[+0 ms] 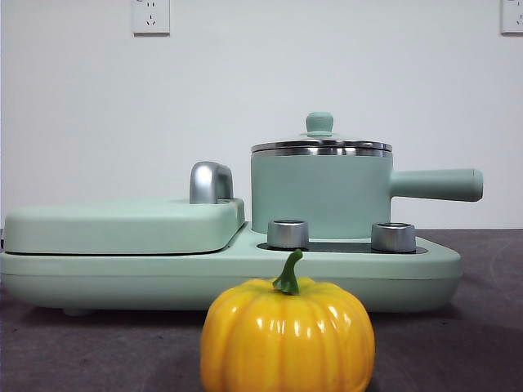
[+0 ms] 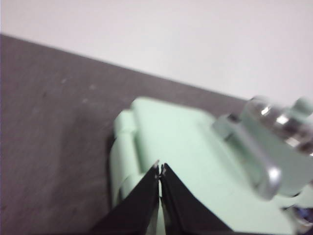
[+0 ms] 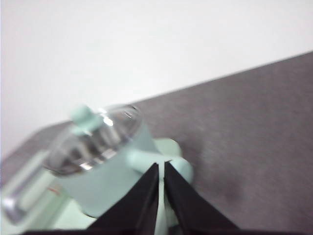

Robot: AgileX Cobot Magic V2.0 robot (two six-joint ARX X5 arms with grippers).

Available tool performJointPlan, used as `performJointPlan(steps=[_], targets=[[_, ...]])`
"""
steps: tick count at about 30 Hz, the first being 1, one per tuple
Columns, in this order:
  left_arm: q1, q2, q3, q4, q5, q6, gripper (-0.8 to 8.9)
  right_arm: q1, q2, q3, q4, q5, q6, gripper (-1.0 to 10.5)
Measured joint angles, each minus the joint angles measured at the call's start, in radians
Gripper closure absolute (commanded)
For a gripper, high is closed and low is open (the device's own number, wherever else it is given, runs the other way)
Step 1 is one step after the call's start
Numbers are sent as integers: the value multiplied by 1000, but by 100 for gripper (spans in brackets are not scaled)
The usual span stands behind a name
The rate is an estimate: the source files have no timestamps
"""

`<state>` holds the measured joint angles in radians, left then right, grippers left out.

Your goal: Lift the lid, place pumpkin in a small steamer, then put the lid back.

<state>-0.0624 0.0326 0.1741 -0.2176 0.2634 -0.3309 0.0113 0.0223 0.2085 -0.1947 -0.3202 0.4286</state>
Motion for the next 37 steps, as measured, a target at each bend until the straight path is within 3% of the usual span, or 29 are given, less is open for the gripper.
performJointPlan(steps=[4,11,18,24,27,33,37], targets=[[-21,61,98,-48,9,-14,806,0,56,140,-111,-43,30,932],[-46,227,333,-159,132,-22,806,0,197,395,-285,-183,21,932],[-75,390,503,-225,328,-21,806,0,335,589,-484,-359,-61,932],[-121,478,565,-249,435,-21,802,0,392,663,-568,-488,-150,931],[-145,494,565,-251,447,-22,694,0,394,666,-575,-501,-170,903],[-156,498,565,-251,447,-21,474,0,394,666,-629,-459,-192,599],[-156,499,565,-251,447,-21,368,0,394,666,-669,-433,-196,526]])
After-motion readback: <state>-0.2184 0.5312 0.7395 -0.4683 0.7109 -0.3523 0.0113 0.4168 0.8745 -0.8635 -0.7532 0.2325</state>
